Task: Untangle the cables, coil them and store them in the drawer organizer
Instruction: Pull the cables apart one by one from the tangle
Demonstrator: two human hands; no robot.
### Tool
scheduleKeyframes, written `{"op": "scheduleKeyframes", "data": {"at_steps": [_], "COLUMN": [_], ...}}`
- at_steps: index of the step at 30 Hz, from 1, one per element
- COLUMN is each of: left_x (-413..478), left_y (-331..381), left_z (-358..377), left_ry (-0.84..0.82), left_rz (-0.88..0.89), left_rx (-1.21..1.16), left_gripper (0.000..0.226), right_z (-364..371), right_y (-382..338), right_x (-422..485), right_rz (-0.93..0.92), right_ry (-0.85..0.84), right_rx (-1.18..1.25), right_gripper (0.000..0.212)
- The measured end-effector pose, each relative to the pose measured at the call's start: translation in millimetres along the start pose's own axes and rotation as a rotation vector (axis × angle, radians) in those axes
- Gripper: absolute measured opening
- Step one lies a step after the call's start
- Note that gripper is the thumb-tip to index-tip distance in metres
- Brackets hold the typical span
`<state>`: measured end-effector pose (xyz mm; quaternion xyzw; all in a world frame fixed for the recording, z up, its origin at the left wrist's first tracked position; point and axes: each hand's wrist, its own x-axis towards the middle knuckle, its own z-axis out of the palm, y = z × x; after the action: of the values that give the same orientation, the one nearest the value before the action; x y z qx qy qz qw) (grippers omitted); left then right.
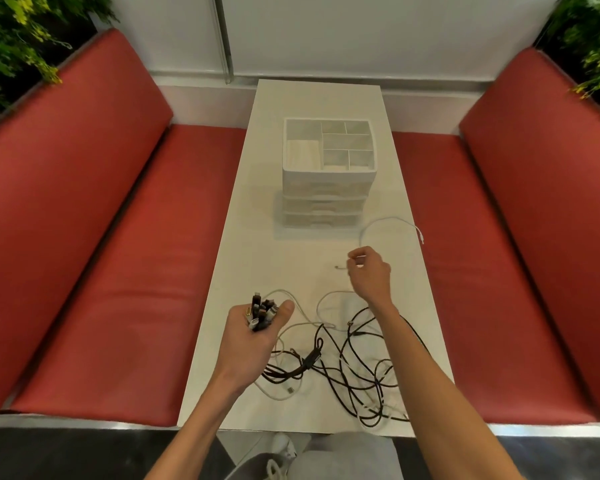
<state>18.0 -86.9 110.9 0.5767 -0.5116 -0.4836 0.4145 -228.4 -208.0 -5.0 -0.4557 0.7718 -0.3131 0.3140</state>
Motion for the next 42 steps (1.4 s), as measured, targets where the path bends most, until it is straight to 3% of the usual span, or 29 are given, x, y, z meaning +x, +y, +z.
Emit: {"op": "scheduleKeyframes", "data": {"at_steps": [3,5,8,12,16,20,24,27,29,33,42], "left_x": [1.5,3.8,8.5,17.2,24.0,24.4,22.4,20.1,17.4,10.2,-7.8], "left_y": [-2.9,-7.9,-14.0,-16.7,-20.1,-24.6,-28.3,-29.9,-30.2,-27.8,-16.3], "left_z": [-4.7,-8.2,-11.2,-10.8,-11.5,-13.0,-15.6,-15.1,-14.0,-13.8,-13.3], "left_ry": [-0.017,-0.044,-0.116,-0.219,-0.301,-0.337,-0.326,-0.293,-0.277,-0.264,-0.225], "left_rz": [-0.013,-0.034,-0.069,-0.093,-0.126,-0.203,-0.274,-0.351,-0.365,-0.343,-0.192], "left_rx": [-0.016,-0.024,-0.008,0.037,0.001,-0.147,-0.335,-0.461,-0.474,-0.461,-0.375], "left_gripper": [0.062,0.061,0.060,0.056,0.043,0.035,0.027,0.030,0.029,0.026,0.033], "right_z": [-3.1,1.1,14.3,28.4,28.2,10.6,-18.9,-38.2,-48.7,-66.8,-77.2], "right_y": [39.3,64.8,89.8,98.4,91.9,59.3,19.6,-10.2,-28.9,-58.2,-113.0], "right_x": [16.5,20.1,18.1,19.0,27.6,42.6,33.2,20.1,8.5,-29.9,-151.1], "right_rz": [0.194,0.284,0.239,0.096,0.092,0.161,0.103,0.051,0.023,-0.086,-0.173], "right_ry": [0.128,0.106,0.016,0.035,-0.110,-0.231,-0.215,-0.212,-0.159,-0.081,-0.339], "right_rx": [-0.058,-0.112,-0.262,-0.502,-0.699,-0.503,-0.220,-0.179,-0.167,0.015,0.587], "right_gripper": [0.031,0.037,0.030,0.017,0.034,0.028,0.018,0.026,0.032,0.023,0.021]}}
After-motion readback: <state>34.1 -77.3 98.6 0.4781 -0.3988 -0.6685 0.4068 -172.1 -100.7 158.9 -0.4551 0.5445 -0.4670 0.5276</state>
